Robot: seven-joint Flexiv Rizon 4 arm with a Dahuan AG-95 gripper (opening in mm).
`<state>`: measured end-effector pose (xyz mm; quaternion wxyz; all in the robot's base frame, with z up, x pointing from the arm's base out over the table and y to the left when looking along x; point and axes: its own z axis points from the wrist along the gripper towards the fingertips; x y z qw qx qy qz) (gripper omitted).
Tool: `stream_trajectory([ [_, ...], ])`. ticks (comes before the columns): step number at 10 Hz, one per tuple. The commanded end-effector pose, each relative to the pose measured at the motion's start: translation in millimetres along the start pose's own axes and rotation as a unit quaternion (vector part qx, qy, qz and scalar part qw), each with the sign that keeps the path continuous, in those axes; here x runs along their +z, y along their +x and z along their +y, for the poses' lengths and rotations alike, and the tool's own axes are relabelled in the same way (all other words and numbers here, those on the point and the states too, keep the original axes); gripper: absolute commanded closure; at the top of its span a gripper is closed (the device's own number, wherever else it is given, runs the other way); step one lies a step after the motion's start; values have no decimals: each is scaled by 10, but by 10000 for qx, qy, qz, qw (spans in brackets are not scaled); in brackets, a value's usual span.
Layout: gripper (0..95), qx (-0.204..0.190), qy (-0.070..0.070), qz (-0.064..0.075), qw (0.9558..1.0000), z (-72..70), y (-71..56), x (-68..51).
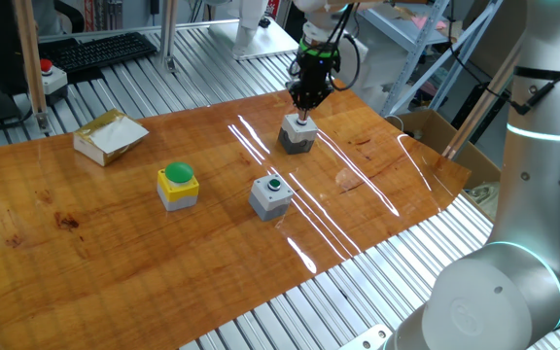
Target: Press three buttons from left to right in sequence
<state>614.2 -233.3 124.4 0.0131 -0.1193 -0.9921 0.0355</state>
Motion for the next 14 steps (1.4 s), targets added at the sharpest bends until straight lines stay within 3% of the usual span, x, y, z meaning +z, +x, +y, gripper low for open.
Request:
stream_trajectory([
  [1,950,-759,-287,64,9967,5,-15,1],
  [2,950,-970,-184,45,9951,5,-15,1],
  [5,950,-1307,-204,-83,9912,5,-15,1],
  [7,950,-1239,-184,131,9920,5,-15,1],
  [9,950,-1230,-154,109,9922,20,22,12],
  [11,950,-1047,-166,119,9943,118,298,18],
  [12,760,-936,-219,136,9953,163,451,24],
  [13,760,-875,-246,137,9958,194,531,35],
  [14,760,-739,-262,92,9969,283,724,67],
])
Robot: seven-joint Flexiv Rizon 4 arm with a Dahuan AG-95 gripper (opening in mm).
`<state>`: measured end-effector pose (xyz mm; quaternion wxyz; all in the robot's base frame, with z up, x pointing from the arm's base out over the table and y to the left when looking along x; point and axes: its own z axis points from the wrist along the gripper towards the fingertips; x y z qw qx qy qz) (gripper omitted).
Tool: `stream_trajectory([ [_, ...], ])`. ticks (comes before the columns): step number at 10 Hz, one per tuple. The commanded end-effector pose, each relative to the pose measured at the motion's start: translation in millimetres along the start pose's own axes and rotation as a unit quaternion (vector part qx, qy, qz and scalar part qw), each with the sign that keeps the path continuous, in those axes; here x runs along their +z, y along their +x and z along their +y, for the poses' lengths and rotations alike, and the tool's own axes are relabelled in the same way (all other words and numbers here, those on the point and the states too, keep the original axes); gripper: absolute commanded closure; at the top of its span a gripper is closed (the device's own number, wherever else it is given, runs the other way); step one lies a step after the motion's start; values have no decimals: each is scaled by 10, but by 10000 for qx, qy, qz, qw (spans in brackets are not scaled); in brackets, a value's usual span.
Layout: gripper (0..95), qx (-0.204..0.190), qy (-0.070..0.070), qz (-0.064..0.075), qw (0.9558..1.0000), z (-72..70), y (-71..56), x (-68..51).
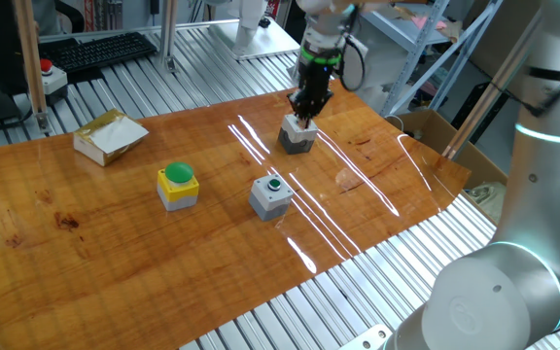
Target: Press three buttons from left to right in sequence
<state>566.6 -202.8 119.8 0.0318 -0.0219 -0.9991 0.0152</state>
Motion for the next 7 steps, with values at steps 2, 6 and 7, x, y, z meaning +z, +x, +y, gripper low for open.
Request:
stream_trajectory([
  [2,760,372,-85,-116,9992,305,374,55],
  [6,760,645,-122,-119,9978,692,758,67],
  [7,760,706,-155,-118,9973,787,847,60],
])
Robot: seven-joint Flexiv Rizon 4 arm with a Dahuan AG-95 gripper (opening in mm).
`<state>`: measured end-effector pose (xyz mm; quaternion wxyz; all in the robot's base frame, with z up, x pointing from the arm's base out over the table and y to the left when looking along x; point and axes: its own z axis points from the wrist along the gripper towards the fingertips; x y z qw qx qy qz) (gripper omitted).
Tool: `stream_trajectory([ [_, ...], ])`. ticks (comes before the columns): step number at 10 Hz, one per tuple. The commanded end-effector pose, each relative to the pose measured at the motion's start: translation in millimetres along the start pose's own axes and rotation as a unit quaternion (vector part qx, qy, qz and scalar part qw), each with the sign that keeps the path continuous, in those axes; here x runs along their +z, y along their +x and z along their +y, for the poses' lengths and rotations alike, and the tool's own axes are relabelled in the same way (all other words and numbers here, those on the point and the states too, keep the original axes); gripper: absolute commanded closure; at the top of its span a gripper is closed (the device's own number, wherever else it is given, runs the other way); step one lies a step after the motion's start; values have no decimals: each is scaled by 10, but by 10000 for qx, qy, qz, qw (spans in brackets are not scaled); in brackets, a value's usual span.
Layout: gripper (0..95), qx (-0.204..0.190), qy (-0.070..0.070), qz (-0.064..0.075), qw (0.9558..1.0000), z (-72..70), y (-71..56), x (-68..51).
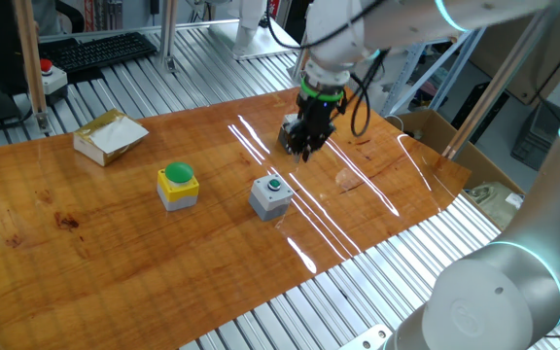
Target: Press three buttons from left to right in sequence
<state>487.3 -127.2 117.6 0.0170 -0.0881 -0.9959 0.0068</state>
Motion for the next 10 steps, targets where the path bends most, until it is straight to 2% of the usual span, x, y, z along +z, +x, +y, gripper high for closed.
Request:
stream_trajectory([
  [1,760,79,-38,17,10000,126,106,7],
  [2,760,101,-39,15,9999,153,139,7],
  [4,760,212,-50,-2,9998,308,251,32],
  [5,570,240,-23,-23,9997,351,274,48],
  [8,570,208,-13,-105,9997,374,282,149],
  [10,570,208,-13,-105,9997,374,282,149],
])
